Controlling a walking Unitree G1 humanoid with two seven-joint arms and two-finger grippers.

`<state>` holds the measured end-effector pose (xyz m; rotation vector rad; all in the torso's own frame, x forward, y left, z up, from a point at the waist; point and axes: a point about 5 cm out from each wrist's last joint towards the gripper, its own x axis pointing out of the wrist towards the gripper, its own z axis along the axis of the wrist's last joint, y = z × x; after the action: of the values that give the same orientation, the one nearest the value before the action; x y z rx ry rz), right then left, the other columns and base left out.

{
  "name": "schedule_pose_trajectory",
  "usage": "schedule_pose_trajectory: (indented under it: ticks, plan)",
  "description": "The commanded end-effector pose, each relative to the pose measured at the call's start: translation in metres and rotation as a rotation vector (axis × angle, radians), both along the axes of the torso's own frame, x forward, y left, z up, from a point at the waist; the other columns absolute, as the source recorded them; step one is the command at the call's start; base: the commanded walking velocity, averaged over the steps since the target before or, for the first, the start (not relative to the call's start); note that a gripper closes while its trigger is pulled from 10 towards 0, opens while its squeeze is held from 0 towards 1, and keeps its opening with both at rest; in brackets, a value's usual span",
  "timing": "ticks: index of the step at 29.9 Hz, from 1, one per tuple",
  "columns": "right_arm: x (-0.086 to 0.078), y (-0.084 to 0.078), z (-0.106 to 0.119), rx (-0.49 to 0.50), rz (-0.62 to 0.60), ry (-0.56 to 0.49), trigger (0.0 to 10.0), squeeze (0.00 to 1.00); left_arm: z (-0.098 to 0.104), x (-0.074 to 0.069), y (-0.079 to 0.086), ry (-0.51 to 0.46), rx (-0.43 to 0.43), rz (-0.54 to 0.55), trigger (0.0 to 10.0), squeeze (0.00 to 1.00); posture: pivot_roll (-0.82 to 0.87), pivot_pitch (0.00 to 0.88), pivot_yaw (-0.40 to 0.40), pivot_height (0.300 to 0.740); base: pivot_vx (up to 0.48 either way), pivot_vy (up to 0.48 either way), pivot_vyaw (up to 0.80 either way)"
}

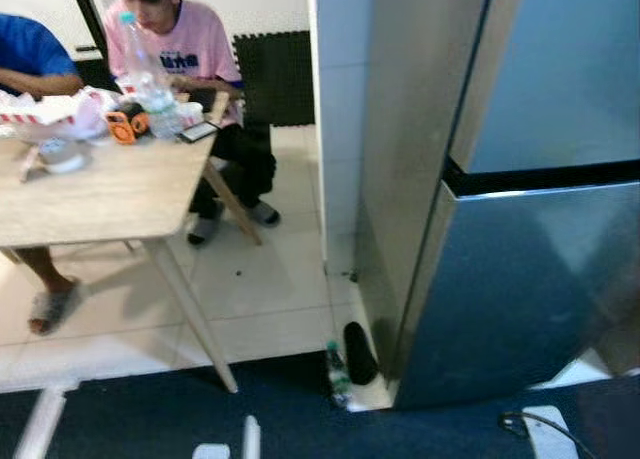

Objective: Restocking fridge

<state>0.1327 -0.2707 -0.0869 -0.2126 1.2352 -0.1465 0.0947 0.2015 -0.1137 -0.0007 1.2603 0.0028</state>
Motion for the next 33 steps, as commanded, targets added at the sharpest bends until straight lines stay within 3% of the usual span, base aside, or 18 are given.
schedule_pose_trajectory:
  ticks: [1, 12, 22, 23, 24, 25, 27, 28, 29, 30, 32, 33]
  plan:
    - [0.0, 0.005, -0.002, 0.01, 0.01, 0.001, 10.0, 0.0, -0.003, -0.006, -0.016, 0.026, -0.048, -0.034, 10.0, 0.0, -0.02, 0.0, -0.002, 0.74, 0.0, 0.0, 0.0]
    - [0.001, 0.004, -0.001, 0.005, 0.02, 0.001, 10.0, 0.0, -0.004, -0.007, -0.019, 0.028, -0.059, -0.04, 10.0, 0.0, -0.03, 0.0, -0.005, 0.74, 0.0, -0.215, 0.0]
    - [0.0, 0.004, -0.002, 0.003, 0.027, 0.007, 10.0, 0.0, 0.002, 0.012, -0.011, -0.055, -0.05, 0.01, 10.0, 0.0, -0.04, 0.0, -0.002, 0.74, 0.0, 0.0, 0.0]
    - [-0.001, 0.004, -0.002, 0.002, 0.027, 0.007, 10.0, 0.0, 0.004, 0.02, -0.009, -0.087, -0.049, 0.018, 10.0, 0.0, -0.04, 0.0, -0.002, 0.74, 0.0, 0.0, 0.0]
    - [-0.001, 0.004, -0.002, 0.001, 0.034, 0.009, 10.0, 0.0, 0.011, 0.037, -0.007, -0.156, -0.052, 0.007, 10.0, 0.0, -0.04, 0.0, -0.002, 0.74, 0.0, 0.0, 0.0]
    - [-0.001, 0.004, -0.002, 0.001, 0.034, 0.009, 10.0, 0.0, 0.011, 0.037, -0.007, -0.156, -0.052, 0.007, 10.0, 0.0, -0.04, 0.0, -0.002, 0.74, 0.0, 0.0, 0.0]
    - [-0.001, 0.004, -0.002, -0.001, 0.038, 0.011, 10.0, 0.0, 0.016, 0.051, -0.005, -0.21, -0.056, -0.001, 10.0, 0.0, -0.04, 0.0, -0.002, 0.74, 0.0, 0.0, 0.0]
    - [-0.001, 0.004, -0.002, -0.001, 0.038, 0.011, 10.0, 0.0, 0.016, 0.051, -0.005, -0.21, -0.056, -0.001, 10.0, 0.0, -0.04, 0.0, -0.002, 0.74, 0.0, 0.0, 0.0]
    - [-0.001, 0.004, -0.002, -0.001, 0.04, 0.012, 10.0, 0.0, 0.022, 0.065, -0.003, -0.263, -0.064, -0.003, 10.0, 0.0, -0.04, 0.0, -0.002, 0.74, 0.0, 0.0, 0.0]
    - [-0.001, 0.004, -0.002, -0.001, 0.04, 0.012, 10.0, 0.0, 0.022, 0.065, -0.003, -0.263, -0.064, -0.003, 10.0, 0.0, -0.04, 0.0, -0.002, 0.74, 0.0, 0.0, 0.0]
    - [-0.001, 0.004, -0.002, -0.002, 0.048, 0.014, 10.0, 0.0, 0.047, 0.11, -0.001, -0.446, -0.124, -0.012, 10.0, 0.0, -0.04, 0.0, -0.005, 0.74, 0.0, 0.0, 0.0]
    - [-0.002, 0.004, -0.002, -0.003, 0.056, 0.016, 10.0, 0.0, 0.066, 0.137, -0.004, -0.564, -0.202, -0.045, 10.0, 1.0, -0.04, 0.0, -0.006, 0.74, 0.0, 0.0, 0.0]
